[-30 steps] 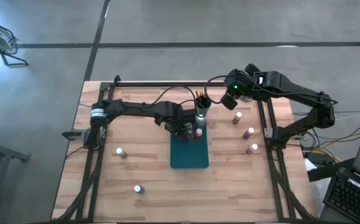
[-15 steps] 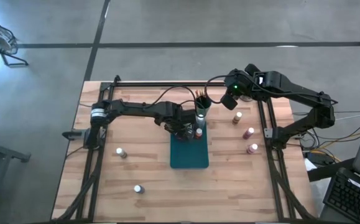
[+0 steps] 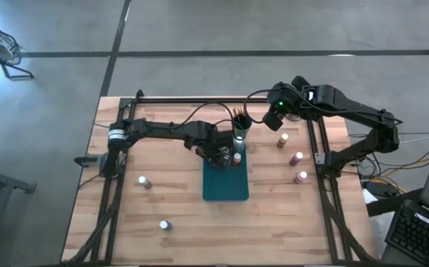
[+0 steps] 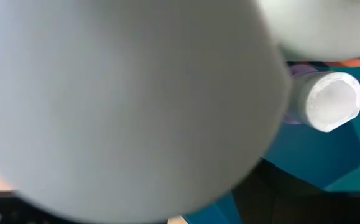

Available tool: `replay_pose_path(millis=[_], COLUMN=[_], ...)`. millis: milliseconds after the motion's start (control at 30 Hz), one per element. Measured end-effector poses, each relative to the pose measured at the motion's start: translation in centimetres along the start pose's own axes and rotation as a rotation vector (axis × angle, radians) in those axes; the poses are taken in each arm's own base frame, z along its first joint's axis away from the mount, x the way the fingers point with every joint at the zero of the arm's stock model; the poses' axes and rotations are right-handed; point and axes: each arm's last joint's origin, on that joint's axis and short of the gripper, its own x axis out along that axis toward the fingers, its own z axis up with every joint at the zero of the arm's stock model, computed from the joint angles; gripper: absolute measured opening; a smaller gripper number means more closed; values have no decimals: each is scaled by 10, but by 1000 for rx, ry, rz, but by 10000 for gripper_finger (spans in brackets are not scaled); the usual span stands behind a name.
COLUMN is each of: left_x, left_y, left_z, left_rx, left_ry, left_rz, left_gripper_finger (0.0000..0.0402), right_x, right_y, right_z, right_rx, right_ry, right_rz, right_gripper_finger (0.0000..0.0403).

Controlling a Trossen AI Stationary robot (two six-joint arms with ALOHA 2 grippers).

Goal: Pick & Place Paint Supplies
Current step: Put the small orange paint bottle into the blue bin

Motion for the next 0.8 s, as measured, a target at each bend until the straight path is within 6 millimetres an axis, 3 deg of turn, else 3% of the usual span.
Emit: replay_pose_path(millis=[800], left_x=[-4], left_y=[-3], left_z=[1], left_rx=[54], left_ry=[10], left_rz=[-32], left_gripper_finger=[145], right_x=[0], right_y=[0], right_z=[0], right_rx=[0], right_ry=[0], right_rz=[0], right_gripper_finger=[222])
